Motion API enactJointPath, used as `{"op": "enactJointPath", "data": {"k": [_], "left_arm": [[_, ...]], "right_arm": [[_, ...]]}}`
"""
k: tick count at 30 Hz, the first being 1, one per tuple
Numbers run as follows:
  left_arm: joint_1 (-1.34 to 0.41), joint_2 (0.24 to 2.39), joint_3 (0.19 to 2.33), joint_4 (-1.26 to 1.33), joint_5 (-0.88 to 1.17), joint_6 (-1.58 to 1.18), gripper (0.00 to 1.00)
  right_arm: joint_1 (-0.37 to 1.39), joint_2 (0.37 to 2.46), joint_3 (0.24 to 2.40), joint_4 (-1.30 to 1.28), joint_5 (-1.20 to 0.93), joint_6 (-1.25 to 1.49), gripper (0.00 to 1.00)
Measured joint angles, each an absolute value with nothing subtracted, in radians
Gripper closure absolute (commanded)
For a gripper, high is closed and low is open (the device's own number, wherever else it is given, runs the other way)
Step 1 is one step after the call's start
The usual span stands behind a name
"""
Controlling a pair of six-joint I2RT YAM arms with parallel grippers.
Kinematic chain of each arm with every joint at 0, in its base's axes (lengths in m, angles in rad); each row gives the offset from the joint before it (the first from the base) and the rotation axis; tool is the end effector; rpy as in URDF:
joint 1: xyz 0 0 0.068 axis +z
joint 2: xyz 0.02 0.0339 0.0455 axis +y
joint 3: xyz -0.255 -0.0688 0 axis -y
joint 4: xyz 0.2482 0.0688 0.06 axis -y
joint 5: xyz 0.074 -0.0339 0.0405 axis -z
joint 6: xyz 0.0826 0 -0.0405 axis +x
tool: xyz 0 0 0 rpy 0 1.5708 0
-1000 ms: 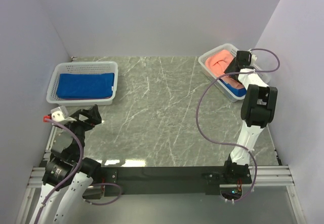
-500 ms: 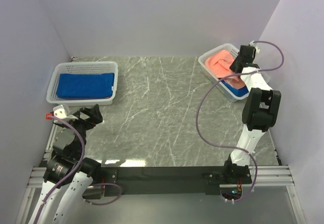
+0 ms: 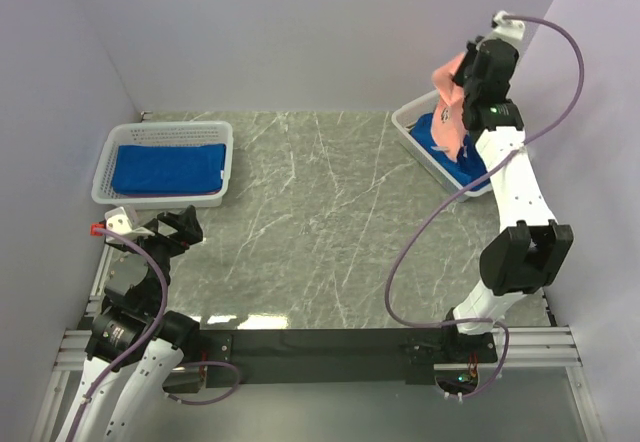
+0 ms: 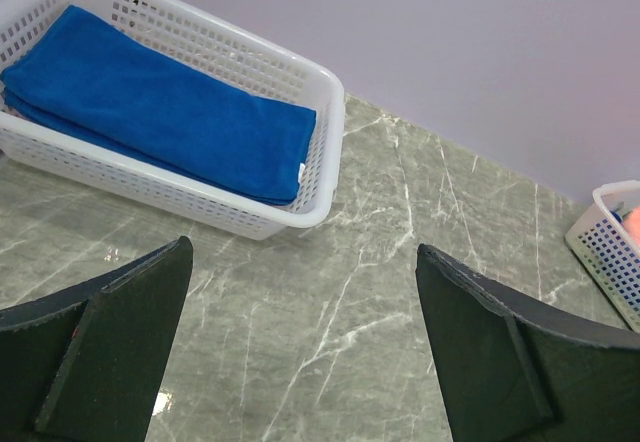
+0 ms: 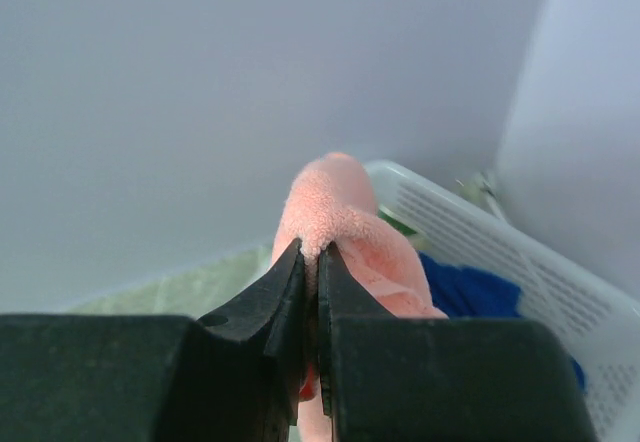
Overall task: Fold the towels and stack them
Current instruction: Grab crumpled towel, then move the towel to the center of the board
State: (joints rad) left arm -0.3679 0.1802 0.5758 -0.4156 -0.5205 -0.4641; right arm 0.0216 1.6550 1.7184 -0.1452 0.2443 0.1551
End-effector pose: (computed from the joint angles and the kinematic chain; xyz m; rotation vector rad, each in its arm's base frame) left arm 0.1274 -0.0051 0.3073 -0.4760 1.5203 -0.2351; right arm 0.4393 -0.0105 0.4306 0.2945 1.6241 -0.0672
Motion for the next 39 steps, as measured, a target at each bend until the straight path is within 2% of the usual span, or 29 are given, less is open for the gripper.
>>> {"op": "enactJointPath", "data": {"k": [4,10,14,17,21,22,24,27,28,29,31,35,39], "left_arm": [[-0.368,0.18,0.576,-0.416,-0.52,-0.464,0.01],[-0.368,0.181,0.576,-0.416,-0.517,-0.464,0.01],[-0.366,0.181,0.576,-0.417,-0.513,-0.465,0.01],[-0.365,0.181,0.576,-0.417,-0.509,-0.465,0.01],[-0.363,0.181,0.576,-0.417,-0.496,-0.465,0.01],[-0.363,0.181,0.576,-0.417,-0.49,-0.466,0.01],[-0.363,0.181,0.576,-0.418,-0.478,-0.474,0.01],[-0.363,0.198,0.58,-0.431,-0.444,-0.498,0.01],[-0.363,0.214,0.587,-0.439,-0.43,-0.508,0.01],[-0.363,0.235,0.596,-0.444,-0.408,-0.518,0.01],[-0.363,0.288,0.62,-0.455,-0.36,-0.538,0.01],[-0.363,0.424,0.667,-0.45,-0.236,-0.58,0.01],[-0.363,0.636,0.688,-0.424,-0.083,-0.616,0.01]], "right_arm": [[0.112,1.66,1.856,-0.149,0.171,0.1,1.0],[0.234,1.707,2.194,-0.141,-0.014,0.062,1.0],[0.284,1.667,2.243,-0.128,-0.147,0.06,1.0],[0.34,1.56,2.057,-0.121,-0.25,0.051,0.99],[0.448,1.363,1.589,-0.132,-0.366,0.031,0.94],[0.472,1.333,1.494,-0.155,-0.387,0.028,0.87],[0.539,1.279,1.264,-0.183,-0.42,0.028,0.8],[0.655,1.228,0.97,-0.271,-0.455,0.045,0.58],[0.701,1.209,0.888,-0.314,-0.465,0.056,0.47],[0.746,1.185,0.82,-0.36,-0.476,0.068,0.43],[0.825,1.123,0.739,-0.445,-0.494,0.081,0.35],[0.863,0.92,0.694,-0.517,-0.407,0.144,0.32],[0.773,0.864,0.728,-0.504,-0.244,0.213,0.32]]}}
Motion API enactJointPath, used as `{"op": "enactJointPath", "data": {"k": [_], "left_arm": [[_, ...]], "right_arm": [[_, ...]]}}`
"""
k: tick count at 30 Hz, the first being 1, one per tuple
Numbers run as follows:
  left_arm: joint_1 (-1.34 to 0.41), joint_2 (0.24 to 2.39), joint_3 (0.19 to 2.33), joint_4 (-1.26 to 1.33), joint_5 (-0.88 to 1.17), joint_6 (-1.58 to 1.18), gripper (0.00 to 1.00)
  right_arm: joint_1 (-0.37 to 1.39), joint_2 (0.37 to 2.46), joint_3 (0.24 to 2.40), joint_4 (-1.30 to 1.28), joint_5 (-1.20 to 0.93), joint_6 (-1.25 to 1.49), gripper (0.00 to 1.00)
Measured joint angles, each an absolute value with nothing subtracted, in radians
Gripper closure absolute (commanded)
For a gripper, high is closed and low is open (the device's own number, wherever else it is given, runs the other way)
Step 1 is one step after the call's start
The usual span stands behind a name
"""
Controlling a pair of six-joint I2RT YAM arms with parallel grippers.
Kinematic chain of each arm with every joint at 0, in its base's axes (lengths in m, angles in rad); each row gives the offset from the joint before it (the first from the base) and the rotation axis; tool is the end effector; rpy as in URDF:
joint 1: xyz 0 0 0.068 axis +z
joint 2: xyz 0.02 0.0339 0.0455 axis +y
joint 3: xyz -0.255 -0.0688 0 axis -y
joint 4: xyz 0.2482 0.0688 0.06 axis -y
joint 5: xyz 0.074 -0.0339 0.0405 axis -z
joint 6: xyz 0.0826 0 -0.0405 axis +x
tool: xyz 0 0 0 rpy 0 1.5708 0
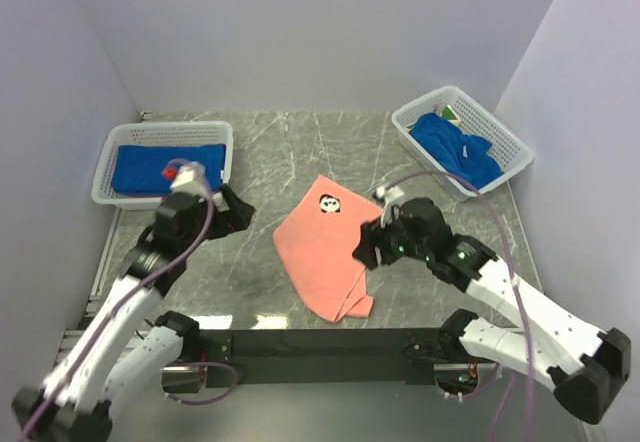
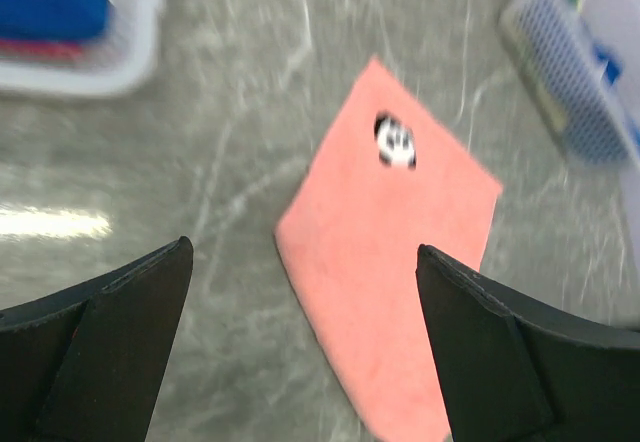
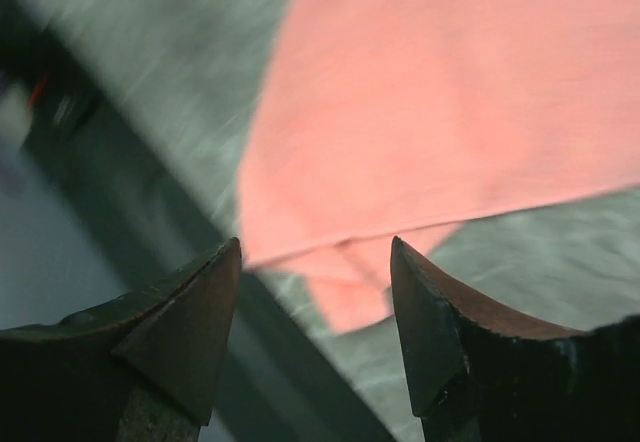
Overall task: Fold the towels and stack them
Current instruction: Move the towel to the center of the board
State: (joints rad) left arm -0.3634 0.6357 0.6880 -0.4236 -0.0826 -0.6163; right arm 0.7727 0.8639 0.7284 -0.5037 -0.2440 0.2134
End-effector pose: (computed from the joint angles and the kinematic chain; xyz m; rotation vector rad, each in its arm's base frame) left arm 0.1942 -0.0666 0.2811 -0.3056 1.9599 -0.5656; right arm 0.1523 0.1763 0.2414 -0.7734 2.1780 0.7980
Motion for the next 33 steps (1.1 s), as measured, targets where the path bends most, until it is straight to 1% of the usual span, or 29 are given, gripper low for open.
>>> {"op": "enactJointPath", "data": {"k": [3,7,13,16,19,24,33], "left_arm": [[-0.373,0.841,0.725,-0.409,0.007,-0.625,0.01],[-0.446,1.164,0.868,-0.433,0.002,-0.606,0.01],[-0.529,1.56,1.17,-0.432,-0.066,-0.533,0.01],[-0.545,1.703,1.289,-0.439,-0.097,-0.493,0.02],[-0.555,1.841,1.417,-0.447,-0.125,-0.445,0.03],[-0.567,1.993,1.55,-0.451,-0.141,-0.37,0.05],[-0.573,2.086,1.628,-0.45,-0.137,-0.3,0.06]], "right_arm": [[0.629,0.949,0.739,-0.448,-0.134,0.266,0.34],[0.508,1.126,0.739,-0.407,-0.038,0.292,0.35],[0.437,1.373,0.786,-0.373,0.041,0.303,0.4],[0.405,1.458,0.826,-0.36,0.073,0.307,0.44],[0.379,1.512,0.865,-0.346,0.094,0.316,0.46],[0.353,1.58,0.911,-0.331,0.106,0.326,0.48],[0.342,1.69,0.951,-0.324,0.111,0.333,0.5]]}}
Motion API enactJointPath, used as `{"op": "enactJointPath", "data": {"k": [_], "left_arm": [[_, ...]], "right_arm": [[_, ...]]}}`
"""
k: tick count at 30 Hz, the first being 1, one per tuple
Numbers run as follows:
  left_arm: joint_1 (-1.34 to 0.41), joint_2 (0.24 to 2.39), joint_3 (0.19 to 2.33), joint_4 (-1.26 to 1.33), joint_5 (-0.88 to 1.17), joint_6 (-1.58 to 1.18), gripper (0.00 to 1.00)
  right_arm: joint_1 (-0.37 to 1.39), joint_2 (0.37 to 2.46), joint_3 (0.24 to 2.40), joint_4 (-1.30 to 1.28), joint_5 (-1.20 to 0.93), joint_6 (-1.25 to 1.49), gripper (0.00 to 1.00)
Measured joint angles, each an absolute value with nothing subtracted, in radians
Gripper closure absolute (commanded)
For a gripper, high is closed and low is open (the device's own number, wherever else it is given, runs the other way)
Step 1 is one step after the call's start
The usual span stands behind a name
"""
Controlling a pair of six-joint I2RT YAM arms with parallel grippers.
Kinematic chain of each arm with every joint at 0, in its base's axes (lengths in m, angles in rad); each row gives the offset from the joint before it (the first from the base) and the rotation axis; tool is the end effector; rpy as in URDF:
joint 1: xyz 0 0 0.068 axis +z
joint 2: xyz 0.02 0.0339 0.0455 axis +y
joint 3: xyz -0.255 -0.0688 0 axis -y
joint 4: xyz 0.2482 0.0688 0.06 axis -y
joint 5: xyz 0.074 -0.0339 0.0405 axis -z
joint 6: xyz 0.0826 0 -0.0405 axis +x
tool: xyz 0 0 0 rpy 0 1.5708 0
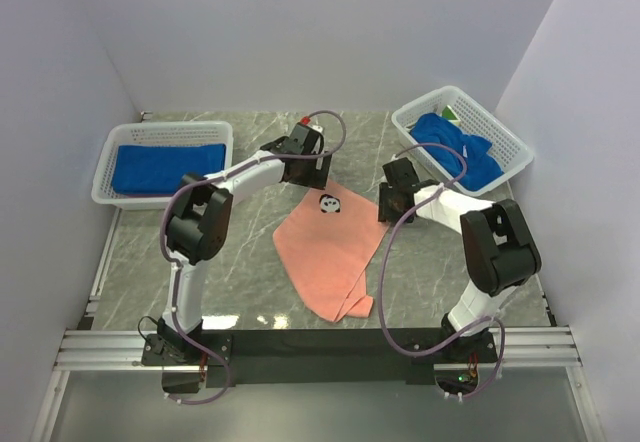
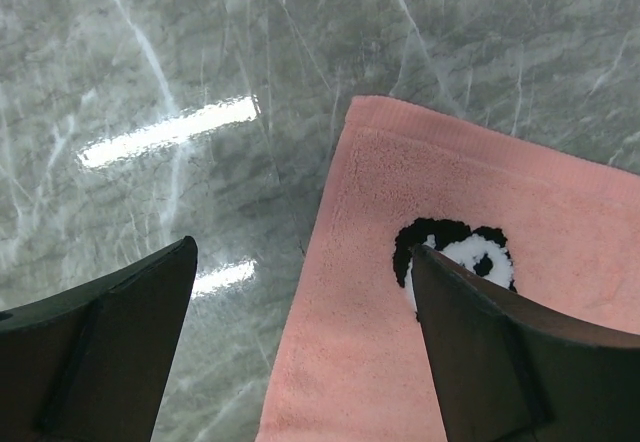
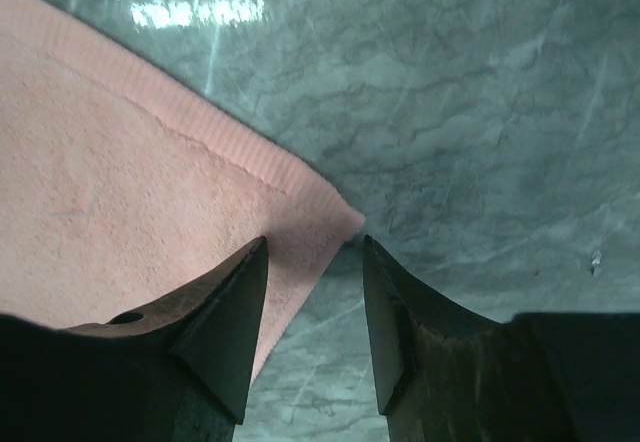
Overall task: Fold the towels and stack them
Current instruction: Move the towel to the center of the board, then flatten out the crumpled towel
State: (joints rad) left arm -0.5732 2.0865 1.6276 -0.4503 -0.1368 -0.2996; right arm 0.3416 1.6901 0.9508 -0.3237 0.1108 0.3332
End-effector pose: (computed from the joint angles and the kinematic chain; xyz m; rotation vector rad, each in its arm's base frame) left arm 0.4183 -0.2566 0.1562 0.2803 2.4636 -0.2059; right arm 0.3329 0.1087 0.1074 0.0268 2.6255 0.0881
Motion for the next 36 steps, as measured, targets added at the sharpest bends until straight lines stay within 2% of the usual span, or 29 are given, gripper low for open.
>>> {"op": "enactJointPath", "data": {"k": [15,16,17,23,31,34,36], "left_arm": [[-0.585,2.17,1.663,-0.428,-0.141,-0.274,0.09],[-0.585,2.175,1.665,-0.427,-0.143,-0.274,0.09],[-0.585,2.181,1.669,-0.427,-0.146,-0.274,0.1],[-0.585,2.223,1.718,-0.413,-0.155,-0.279,0.17],[-0.587,2.259,1.74,-0.376,-0.161,-0.286,0.24],[-0.588,2.272,1.756,-0.368,-0.166,-0.286,0.26],[-0.591,2.275,1.758,-0.36,-0.175,-0.286,0.27]], "right_arm": [[0.341,1.749,1.021,-0.349,0.113,0.333,0.5],[0.341,1.752,1.027,-0.355,0.115,0.333,0.51],[0.341,1.757,1.034,-0.361,0.116,0.332,0.57],[0.34,1.77,1.051,-0.374,0.121,0.332,0.65],[0.34,1.776,1.062,-0.387,0.12,0.332,0.67],[0.34,1.777,1.063,-0.389,0.118,0.327,0.75],[0.34,1.777,1.065,-0.391,0.118,0.325,0.76]]}}
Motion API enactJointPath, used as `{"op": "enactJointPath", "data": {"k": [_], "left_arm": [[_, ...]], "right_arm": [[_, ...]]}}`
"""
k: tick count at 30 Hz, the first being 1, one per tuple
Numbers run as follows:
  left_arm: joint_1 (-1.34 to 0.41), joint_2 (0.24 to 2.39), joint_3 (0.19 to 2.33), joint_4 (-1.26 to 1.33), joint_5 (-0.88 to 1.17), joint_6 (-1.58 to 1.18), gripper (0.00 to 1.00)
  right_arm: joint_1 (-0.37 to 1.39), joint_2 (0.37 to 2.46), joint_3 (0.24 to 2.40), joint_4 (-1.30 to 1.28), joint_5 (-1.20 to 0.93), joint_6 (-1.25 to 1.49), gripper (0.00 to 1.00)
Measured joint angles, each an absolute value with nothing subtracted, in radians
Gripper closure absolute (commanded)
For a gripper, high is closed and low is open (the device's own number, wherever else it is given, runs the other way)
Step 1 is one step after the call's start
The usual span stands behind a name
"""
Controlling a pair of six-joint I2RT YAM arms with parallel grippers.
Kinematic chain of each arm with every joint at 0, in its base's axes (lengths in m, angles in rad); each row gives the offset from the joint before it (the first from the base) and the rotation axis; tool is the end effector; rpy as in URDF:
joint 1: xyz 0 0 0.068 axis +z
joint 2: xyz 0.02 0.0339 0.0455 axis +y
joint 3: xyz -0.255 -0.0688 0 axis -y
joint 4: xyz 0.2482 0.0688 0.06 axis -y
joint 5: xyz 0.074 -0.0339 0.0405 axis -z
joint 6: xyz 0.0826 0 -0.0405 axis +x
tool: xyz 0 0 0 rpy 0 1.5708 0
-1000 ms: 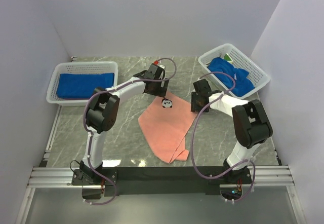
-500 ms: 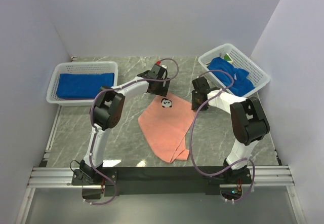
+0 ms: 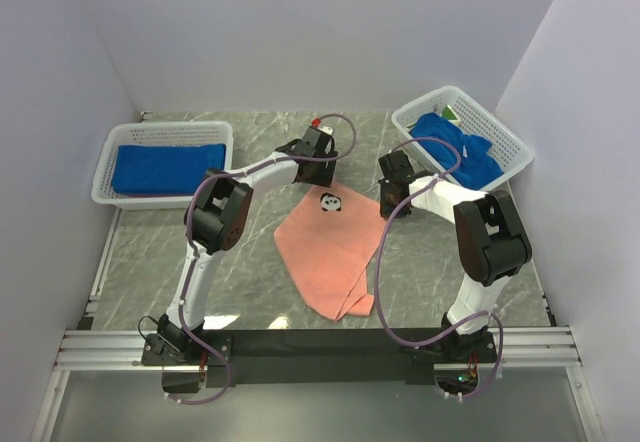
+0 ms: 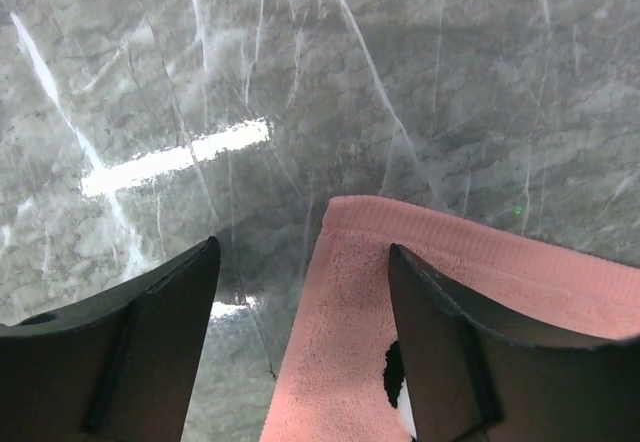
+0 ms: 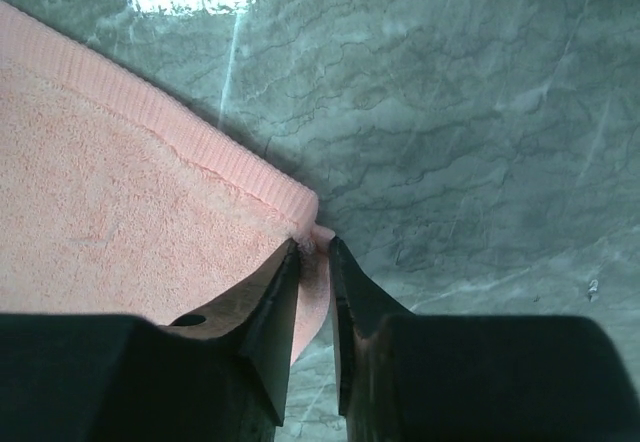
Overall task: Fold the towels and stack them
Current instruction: Flatten out the crumpled towel
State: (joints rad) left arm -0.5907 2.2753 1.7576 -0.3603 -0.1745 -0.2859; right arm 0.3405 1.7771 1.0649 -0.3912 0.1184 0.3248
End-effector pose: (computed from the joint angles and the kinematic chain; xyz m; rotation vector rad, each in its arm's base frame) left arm 0.4480 -0.2831 0.1176 0.2940 2.4211 -0.1804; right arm 0.3517 0.1142 0.1070 0.0167 2.6618 0.0578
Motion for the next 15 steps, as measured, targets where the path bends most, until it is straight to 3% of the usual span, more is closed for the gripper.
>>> {"op": "enactJointPath", "data": {"k": [8,15], "left_arm": [[-0.6,2.3,1.783,-0.342,-0.202,-0.286,0.32],[-0.622,2.311,1.785,-0.309,-0.216,-0.293,0.48]], "right_arm": [[0.345,1.777,1.067,-0.398,0.119,0.318,0.78],[0.349,1.777,1.074,-0.409,0.119,0.313,0.85]]}}
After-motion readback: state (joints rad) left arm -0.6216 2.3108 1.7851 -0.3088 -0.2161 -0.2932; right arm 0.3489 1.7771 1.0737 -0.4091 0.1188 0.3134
